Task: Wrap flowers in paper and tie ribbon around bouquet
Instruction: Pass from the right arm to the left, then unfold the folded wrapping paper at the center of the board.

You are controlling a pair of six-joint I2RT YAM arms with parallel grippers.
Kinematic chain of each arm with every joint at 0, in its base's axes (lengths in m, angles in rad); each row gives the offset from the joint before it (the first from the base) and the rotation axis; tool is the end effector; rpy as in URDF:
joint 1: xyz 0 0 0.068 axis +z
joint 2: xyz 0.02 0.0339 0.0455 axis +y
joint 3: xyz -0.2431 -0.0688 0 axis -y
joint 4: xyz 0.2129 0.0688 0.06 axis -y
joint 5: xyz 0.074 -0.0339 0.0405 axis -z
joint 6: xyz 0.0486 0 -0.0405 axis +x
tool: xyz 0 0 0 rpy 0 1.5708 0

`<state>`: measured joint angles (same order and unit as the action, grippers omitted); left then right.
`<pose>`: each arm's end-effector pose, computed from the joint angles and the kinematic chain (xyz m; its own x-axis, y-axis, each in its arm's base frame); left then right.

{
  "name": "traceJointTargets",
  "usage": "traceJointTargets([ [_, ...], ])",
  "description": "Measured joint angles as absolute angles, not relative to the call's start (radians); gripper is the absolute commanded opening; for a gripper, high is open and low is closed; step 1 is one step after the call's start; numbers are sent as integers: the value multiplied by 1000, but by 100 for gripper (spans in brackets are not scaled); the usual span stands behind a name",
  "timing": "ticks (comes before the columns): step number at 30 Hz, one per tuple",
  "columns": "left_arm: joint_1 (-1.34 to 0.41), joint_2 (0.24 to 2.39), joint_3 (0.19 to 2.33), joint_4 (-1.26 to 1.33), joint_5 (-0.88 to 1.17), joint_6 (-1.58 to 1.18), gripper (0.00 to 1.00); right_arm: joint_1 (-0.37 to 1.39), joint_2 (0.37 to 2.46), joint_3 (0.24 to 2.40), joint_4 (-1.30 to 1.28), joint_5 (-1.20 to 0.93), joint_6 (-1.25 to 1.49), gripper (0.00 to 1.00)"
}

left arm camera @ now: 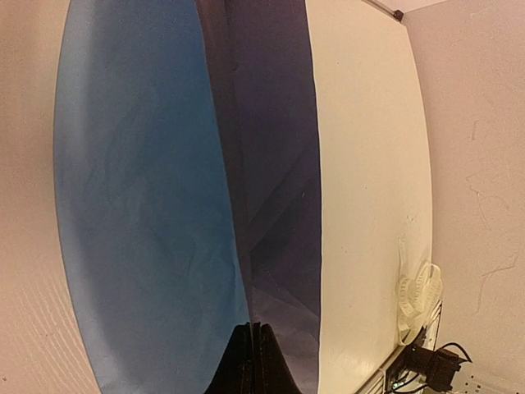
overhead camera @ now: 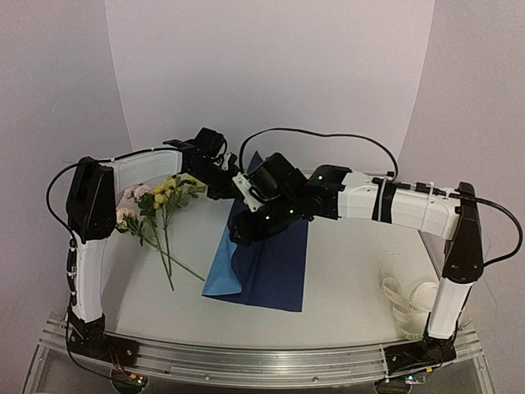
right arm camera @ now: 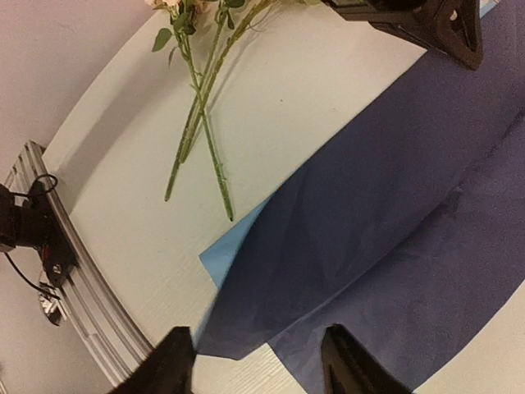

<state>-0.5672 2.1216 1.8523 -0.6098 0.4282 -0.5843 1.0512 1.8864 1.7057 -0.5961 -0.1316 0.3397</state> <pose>0.3635 -0.2555 0.2308 -0.9346 0.0004 -0.3556 0.2357 0.7495 -0.6186 0.1945 0.3528 0.2797 -0.6304 -0.4368 -0.6418 -0.7392 0.5903 0.3244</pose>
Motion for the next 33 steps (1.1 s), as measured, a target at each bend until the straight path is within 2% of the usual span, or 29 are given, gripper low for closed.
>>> traceJointTargets([
  [3,-556,2121,1852,-610,423,-579,0,1028,1869,1654,-589,-116,394,74],
  [13,-425,2078,1806,-596,459,-572,0,811,1763,1368,-572,-31,666,71],
  [17,-405,2075,1805,-593,476,-571,0,808,1768,1288,-562,-23,750,65],
  [23,-415,2075,1805,-593,500,-572,0,808,1841,1276,-509,-27,834,62],
  [33,-418,2075,1805,-593,507,-572,0,807,1866,1119,-343,-141,953,60],
])
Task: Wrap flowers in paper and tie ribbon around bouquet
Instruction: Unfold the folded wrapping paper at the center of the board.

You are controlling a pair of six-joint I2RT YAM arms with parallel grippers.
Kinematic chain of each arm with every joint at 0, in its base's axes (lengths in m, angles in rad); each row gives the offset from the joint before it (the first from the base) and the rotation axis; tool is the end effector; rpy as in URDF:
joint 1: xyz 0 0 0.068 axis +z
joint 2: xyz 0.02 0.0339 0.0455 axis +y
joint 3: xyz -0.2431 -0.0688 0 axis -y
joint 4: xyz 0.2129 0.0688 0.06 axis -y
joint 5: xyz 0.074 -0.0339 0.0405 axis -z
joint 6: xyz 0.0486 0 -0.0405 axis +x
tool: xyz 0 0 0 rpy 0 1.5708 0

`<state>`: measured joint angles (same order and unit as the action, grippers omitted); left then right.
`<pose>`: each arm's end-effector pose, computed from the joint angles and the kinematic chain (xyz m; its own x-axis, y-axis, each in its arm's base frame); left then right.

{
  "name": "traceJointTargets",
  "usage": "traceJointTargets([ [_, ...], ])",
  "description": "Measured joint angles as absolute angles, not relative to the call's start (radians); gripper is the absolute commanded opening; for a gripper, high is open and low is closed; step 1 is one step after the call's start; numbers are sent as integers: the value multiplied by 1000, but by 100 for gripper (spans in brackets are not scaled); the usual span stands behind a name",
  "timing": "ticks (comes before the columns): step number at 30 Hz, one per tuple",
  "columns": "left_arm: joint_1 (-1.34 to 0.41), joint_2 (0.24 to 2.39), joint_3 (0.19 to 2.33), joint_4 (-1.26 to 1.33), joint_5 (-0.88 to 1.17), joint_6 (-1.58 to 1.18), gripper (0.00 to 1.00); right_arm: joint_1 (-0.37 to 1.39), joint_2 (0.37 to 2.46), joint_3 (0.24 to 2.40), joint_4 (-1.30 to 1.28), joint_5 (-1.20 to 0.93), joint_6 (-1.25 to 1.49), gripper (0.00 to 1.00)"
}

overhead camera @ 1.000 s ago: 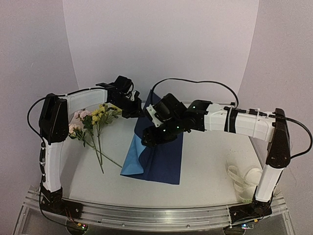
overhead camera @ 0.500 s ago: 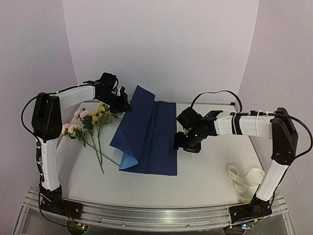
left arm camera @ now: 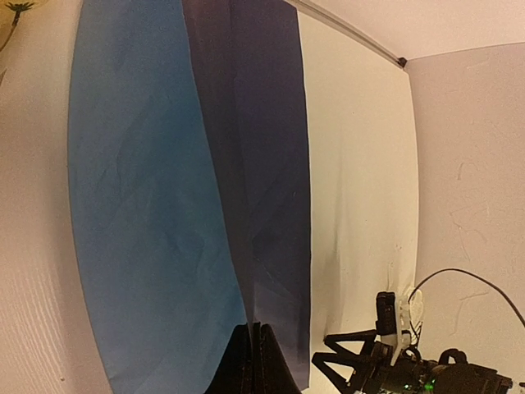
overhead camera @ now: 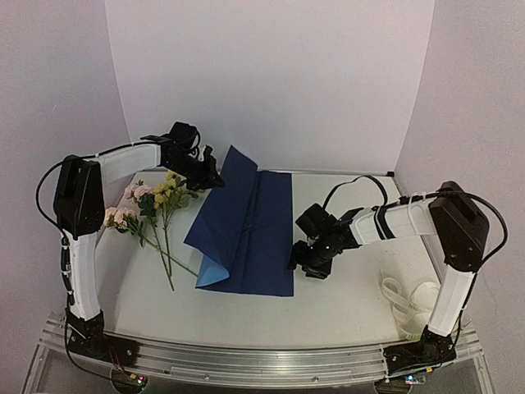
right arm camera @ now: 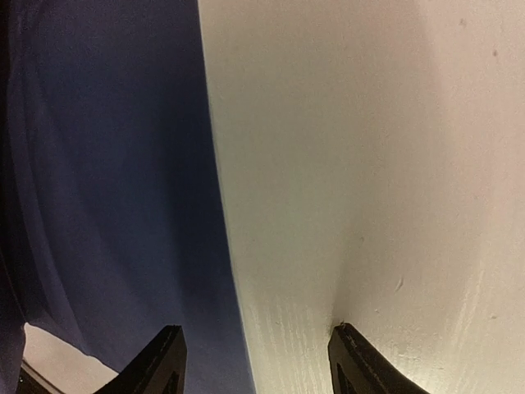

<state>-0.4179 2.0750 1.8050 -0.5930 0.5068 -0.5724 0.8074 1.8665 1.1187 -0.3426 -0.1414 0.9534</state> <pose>0.3874 -0.1978 0.2389 -0.9321 -0.1042 -0.3468 0.1646 0.7311 -0.6622 0.2330 0.2534 0.1370 -0.9749 0.1488 -0.1656 0.0598 0.8914 0.4492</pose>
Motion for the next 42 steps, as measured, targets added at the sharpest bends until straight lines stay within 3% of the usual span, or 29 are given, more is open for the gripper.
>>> traceJointTargets([
  [6,-418,2075,1804,-592,513,-572,0,807,1869,1063,-185,-232,1020,50],
  [15,-418,2075,1759,-565,523,-576,0,807,1866,969,32,-309,1123,43],
  [24,-418,2059,1703,-546,524,-577,0,808,1885,966,79,-312,1177,32],
  [42,-418,2009,1693,-522,532,-592,0,897,2066,1473,-333,-99,946,36],
])
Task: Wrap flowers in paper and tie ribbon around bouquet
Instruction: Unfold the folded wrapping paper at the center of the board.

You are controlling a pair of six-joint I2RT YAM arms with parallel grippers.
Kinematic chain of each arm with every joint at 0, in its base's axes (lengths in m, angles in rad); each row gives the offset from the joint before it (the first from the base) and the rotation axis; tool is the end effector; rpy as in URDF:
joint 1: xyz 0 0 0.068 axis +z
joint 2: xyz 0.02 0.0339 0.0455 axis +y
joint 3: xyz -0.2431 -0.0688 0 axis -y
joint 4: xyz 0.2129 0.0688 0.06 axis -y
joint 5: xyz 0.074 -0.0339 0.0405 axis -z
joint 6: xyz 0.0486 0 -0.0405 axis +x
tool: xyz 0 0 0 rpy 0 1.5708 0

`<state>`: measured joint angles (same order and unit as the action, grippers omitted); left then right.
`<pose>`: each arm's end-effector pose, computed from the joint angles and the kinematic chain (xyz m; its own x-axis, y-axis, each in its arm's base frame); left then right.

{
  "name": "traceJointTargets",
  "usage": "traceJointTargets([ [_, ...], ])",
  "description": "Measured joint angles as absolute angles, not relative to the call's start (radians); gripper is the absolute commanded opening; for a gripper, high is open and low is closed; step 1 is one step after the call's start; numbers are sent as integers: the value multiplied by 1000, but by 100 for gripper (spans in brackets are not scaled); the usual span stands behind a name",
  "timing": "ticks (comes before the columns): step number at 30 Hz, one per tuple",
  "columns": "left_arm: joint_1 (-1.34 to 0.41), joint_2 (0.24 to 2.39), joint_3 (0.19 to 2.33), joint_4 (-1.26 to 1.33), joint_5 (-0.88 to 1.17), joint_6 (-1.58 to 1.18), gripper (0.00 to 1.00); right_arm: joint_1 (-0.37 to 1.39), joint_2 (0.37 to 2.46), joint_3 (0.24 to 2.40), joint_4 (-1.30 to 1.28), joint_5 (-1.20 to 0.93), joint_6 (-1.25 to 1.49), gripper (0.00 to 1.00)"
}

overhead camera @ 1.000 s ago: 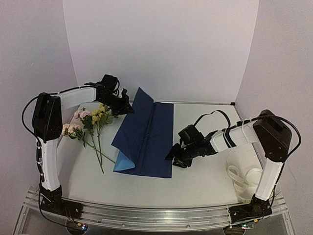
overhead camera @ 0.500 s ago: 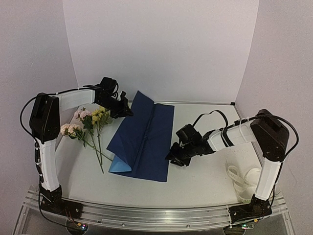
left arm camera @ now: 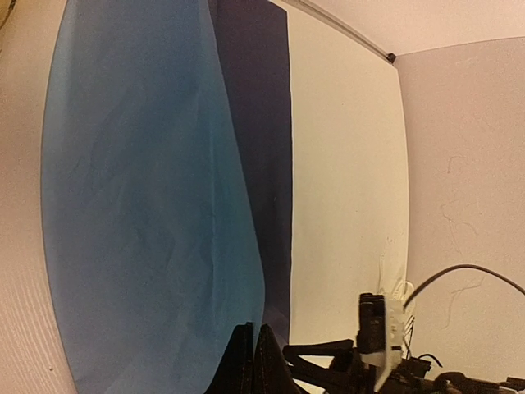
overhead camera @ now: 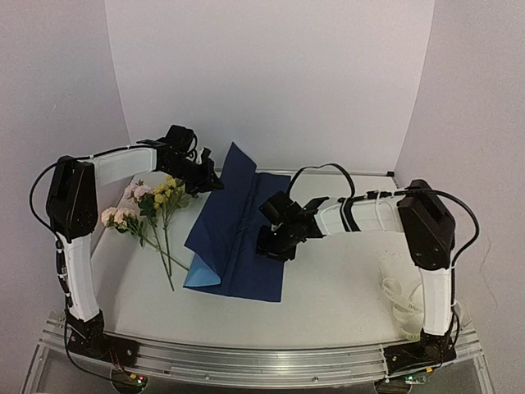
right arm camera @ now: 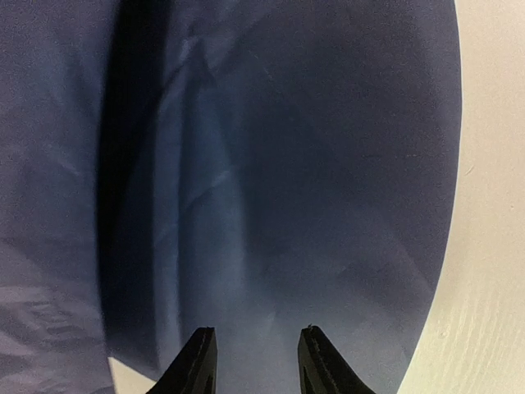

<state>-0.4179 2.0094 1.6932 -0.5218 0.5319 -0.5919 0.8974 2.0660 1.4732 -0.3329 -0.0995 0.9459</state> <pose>0.3755 -0.1937 0.2383 -0.9319 -0.1123 -0.3448 0.1686 0.7077 -0.6861 0.2577 0.3307 0.1604 -0.9526 0.1000 -0.2874 -0.0727 0.8423 0.5341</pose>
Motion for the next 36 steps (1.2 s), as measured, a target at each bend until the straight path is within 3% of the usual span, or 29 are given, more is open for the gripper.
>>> traceJointTargets([
  [14,-365,1981,1741,-619,521,-553,0,915,2183,1590,-567,12,882,27],
  [22,-236,1949,1812,-817,301,-388,0,933,2195,1610,-653,89,843,28],
  [27,-235,1947,1771,-883,99,-310,0,932,2190,1598,-665,116,820,32],
  [36,-248,1946,1591,-916,-154,-283,0,862,2088,1470,-720,148,770,51],
])
